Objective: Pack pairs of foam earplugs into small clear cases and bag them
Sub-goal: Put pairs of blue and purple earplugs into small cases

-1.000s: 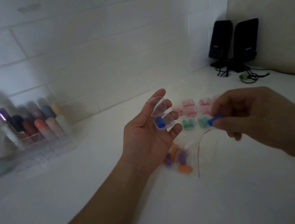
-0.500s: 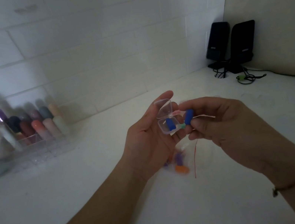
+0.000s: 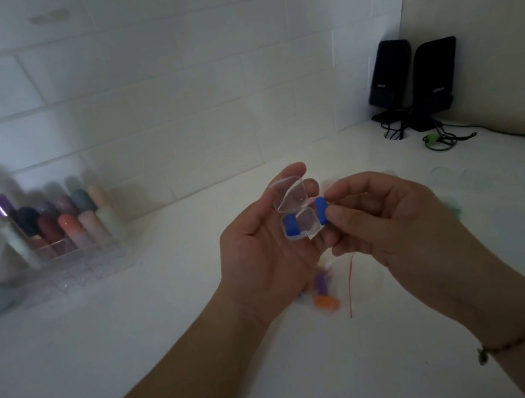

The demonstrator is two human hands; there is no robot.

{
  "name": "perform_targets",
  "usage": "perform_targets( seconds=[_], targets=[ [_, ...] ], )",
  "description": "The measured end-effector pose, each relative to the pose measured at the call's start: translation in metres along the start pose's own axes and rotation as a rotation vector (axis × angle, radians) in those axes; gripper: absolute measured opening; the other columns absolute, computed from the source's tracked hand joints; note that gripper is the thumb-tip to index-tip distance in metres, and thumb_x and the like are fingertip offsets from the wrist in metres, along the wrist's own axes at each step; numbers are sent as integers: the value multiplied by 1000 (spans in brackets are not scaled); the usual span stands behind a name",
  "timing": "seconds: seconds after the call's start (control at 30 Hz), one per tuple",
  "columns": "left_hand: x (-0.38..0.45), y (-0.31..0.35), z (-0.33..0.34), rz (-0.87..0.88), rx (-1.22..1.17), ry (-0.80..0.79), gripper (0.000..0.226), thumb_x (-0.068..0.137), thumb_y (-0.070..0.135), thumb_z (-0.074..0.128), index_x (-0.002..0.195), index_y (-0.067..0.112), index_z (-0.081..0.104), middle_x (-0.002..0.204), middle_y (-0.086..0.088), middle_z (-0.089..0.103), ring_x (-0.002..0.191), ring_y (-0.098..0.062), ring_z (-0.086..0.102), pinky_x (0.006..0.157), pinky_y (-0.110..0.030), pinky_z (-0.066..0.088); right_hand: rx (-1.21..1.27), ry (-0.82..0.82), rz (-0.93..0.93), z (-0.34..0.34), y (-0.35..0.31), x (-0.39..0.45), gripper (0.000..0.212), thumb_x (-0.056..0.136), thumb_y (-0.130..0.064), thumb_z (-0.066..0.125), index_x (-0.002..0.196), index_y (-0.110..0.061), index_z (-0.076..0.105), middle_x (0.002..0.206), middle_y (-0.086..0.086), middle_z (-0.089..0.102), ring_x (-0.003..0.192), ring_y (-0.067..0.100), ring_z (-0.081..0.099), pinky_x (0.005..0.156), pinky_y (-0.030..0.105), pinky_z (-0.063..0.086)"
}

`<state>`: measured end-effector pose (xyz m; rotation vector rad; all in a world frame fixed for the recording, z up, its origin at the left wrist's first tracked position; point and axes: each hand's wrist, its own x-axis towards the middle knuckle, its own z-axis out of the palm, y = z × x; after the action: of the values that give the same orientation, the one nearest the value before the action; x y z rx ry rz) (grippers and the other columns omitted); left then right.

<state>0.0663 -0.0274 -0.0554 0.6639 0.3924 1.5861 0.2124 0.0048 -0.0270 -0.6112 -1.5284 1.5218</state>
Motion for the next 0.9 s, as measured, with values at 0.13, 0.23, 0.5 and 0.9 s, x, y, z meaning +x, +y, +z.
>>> perform_targets(
  seconds=[0.13,0.23,0.5,0.9],
  targets=[
    [-2,-1,5,9,72,-19,31,91,24,43,109,8,62,97,-12,59,79,-24,58,69,-37,45,-261,31,-133,2,4,-1,10,84,-2,67,86,-12,68,69,1,71,57,12,66,56,20,53],
    [-2,-2,6,3,95,-30,30,91,24,45,111,7,60,98,-13,58,86,-26,55,84,-42,39,-518,43,-253,3,10,-3,12,82,-13,71,85,-24,69,71,-9,69,64,7,65,59,14,50],
    [-2,-2,7,-59,102,-39,34,99,22,32,120,5,53,104,-13,51,91,-22,55,86,-33,48,-749,21,-400,1,16,-1,12,77,-27,72,89,-31,70,79,-16,57,77,4,56,63,8,40],
    [-6,-1,6,-28,228,-75,38,94,30,38,120,13,61,113,-9,61,110,-31,56,97,-45,44,31,2,227,2,-7,-4,19,96,-24,50,101,-6,54,74,20,70,50,29,63,39,29,46]
  ],
)
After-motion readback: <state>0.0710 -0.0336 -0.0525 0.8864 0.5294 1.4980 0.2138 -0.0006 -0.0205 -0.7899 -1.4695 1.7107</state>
